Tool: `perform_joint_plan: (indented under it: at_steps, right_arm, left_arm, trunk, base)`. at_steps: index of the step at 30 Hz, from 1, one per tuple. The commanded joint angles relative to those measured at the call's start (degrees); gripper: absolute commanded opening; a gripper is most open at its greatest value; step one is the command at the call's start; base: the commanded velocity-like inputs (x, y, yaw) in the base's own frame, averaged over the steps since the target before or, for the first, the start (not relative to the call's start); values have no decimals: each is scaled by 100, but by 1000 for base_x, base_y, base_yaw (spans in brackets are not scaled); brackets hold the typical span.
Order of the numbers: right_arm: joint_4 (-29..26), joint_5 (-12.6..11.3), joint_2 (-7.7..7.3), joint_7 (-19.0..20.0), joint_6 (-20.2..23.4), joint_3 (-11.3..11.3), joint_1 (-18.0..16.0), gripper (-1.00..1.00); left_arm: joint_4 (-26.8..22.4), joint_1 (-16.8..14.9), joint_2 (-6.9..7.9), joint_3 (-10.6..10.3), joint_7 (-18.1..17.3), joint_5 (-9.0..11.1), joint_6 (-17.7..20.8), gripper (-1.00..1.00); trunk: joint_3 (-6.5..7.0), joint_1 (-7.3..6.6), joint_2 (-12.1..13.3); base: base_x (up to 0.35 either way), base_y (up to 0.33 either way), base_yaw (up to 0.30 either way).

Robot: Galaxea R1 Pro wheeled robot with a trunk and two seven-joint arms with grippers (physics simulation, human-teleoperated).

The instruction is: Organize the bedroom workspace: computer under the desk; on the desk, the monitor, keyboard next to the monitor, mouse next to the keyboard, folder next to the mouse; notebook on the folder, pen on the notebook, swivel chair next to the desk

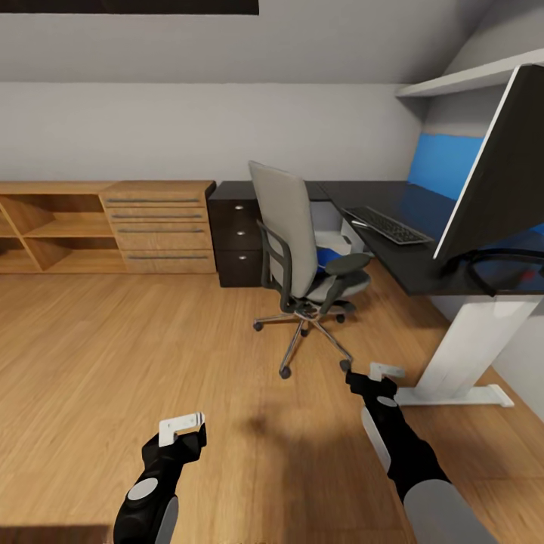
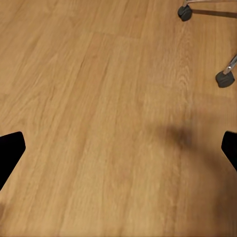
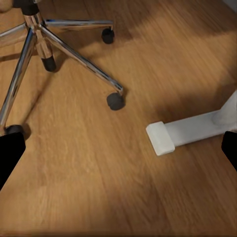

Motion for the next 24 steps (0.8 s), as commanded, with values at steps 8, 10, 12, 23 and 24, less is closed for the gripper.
perform_joint_plan:
  at_steps: [8,10,12,23,24]
  right_arm:
    - [-51,-48,-1,-21,26,-2,27,100]
    - [-54,-48,-1,-21,20,-2,26,100]
    - [-53,-48,-1,-21,10,-2,27,100]
    - [-53,-48,-6,-21,-7,-10,29,100]
    - [-53,-48,-7,-21,-7,-10,29,100]
  left_arm:
    - [-1,-3,0,-7,31,6,45,100]
    - [1,-3,0,-9,31,4,47,100]
    - [15,-3,0,-9,31,1,52,100]
    - [275,-3,0,-25,-1,-16,41,100]
    - [280,-3,0,-26,-1,-17,40,100]
  trunk:
    - [-149,175,-325]
    - [-185,219,-405]
    - [-185,219,-405]
    - [-185,219,-405]
    - [-185,219,-405]
  base:
    - [0,0,0]
    - [0,0,0]
    - [0,0,0]
    - [5,0,0]
    - [81,0,0]
